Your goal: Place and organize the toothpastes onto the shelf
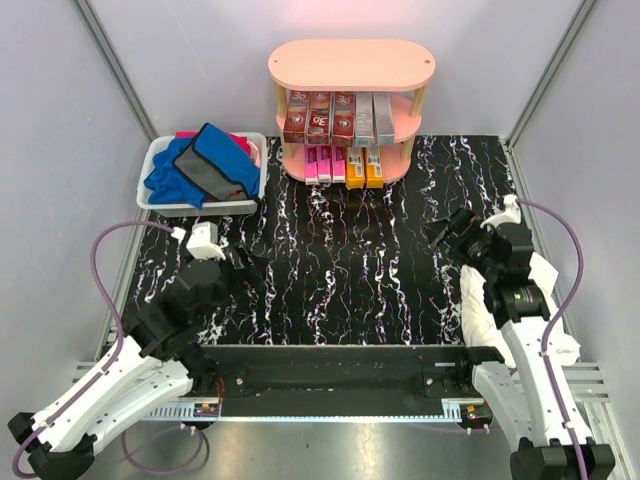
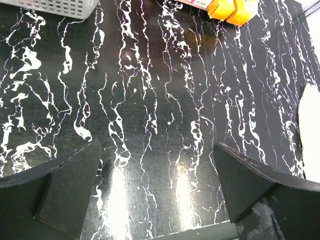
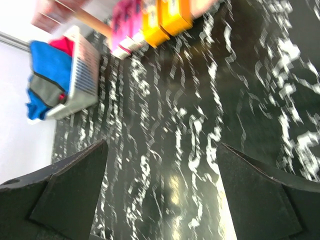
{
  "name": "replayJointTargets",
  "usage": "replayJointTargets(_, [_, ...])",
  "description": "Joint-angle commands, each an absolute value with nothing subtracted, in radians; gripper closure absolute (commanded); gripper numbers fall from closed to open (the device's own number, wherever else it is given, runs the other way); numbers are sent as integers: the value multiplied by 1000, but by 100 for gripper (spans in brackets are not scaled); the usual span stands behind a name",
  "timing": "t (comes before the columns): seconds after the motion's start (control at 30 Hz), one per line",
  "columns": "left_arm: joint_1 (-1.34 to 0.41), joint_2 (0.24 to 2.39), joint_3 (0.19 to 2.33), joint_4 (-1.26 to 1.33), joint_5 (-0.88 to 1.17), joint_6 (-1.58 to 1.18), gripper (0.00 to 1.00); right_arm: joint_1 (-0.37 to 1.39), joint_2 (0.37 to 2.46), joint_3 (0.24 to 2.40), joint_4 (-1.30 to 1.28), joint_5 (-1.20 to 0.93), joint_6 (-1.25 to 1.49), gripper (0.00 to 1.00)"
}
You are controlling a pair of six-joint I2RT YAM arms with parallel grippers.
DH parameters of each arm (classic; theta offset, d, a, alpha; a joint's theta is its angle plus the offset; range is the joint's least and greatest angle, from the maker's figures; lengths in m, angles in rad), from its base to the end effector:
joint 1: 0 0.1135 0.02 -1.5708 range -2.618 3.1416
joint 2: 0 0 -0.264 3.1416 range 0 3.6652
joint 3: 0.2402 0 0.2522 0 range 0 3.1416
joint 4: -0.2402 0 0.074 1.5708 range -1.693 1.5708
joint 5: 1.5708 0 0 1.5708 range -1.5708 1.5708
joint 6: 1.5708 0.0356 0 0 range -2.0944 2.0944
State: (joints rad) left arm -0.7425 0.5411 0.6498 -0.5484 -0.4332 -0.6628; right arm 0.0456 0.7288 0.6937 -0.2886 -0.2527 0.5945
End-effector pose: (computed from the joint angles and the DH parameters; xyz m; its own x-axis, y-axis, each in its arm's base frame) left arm 0.1036 -0.0748 0.2904 -0.4526 -0.3426 -0.8232 0.0702 0.9067 -0.4159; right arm 0.1722 0.0168 0.3062 -0.4206 0.5237 -0.7409 -0.0548 0.8005 0.5969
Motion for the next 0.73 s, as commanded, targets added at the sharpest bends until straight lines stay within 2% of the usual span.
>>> replayJointTargets(0.0, [-741, 526, 620, -532, -468, -658, 1, 49, 660, 626, -374, -192, 584, 0])
replayJointTargets(0.43, [-739, 581, 586, -506, -541, -634, 1, 49, 650, 577, -345, -69, 491, 0])
replayJointTargets(0.7, [-739, 609, 532, -376, -506, -566, 1, 51, 635, 509, -255, -35, 577, 0])
